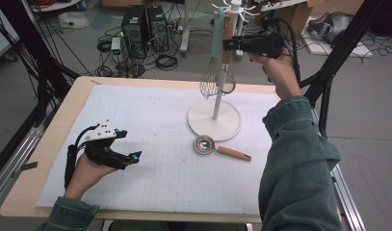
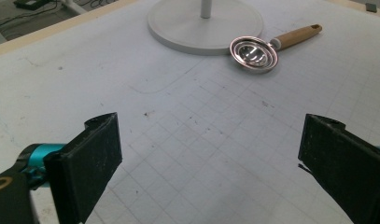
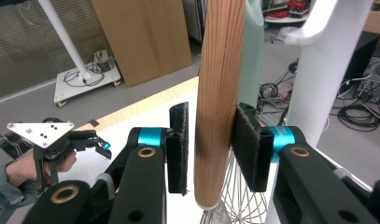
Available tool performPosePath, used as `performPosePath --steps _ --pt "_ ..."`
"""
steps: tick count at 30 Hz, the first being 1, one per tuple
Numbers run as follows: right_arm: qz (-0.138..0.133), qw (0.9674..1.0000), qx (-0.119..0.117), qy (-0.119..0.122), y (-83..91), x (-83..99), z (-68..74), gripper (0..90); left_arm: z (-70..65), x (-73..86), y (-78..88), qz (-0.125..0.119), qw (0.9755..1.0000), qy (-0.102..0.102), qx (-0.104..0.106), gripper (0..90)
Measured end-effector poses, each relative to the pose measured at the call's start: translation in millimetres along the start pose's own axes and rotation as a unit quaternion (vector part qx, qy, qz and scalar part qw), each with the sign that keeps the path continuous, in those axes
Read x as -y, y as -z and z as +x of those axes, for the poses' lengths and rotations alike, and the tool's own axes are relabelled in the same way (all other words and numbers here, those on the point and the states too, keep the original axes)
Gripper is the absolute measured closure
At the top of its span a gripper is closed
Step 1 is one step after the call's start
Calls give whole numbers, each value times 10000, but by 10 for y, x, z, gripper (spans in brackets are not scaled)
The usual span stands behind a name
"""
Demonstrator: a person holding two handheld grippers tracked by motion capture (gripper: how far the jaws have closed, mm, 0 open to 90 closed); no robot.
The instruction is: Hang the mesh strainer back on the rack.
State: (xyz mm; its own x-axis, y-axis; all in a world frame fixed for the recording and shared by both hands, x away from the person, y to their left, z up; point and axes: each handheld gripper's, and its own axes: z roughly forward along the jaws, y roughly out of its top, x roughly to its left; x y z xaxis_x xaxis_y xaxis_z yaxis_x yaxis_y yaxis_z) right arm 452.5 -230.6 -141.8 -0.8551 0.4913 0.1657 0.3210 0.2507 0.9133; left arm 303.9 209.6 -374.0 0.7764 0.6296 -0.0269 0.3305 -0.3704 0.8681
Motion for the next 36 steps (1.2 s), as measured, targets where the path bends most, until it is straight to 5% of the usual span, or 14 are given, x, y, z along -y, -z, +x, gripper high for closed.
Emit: performPosePath --steps 13,27,36 --pt "-208 9998 56 -54 170 82 -32 680 -1 -26 11 -23 10000 -31 -24 65" --pt "-313 9995 -83 67 332 166 -22 893 -3 -34 -7 16 10000 -45 -66 65" --pt "-415 9991 -105 3 422 182 -56 894 9 -47 7 -11 10000 -41 -71 65"
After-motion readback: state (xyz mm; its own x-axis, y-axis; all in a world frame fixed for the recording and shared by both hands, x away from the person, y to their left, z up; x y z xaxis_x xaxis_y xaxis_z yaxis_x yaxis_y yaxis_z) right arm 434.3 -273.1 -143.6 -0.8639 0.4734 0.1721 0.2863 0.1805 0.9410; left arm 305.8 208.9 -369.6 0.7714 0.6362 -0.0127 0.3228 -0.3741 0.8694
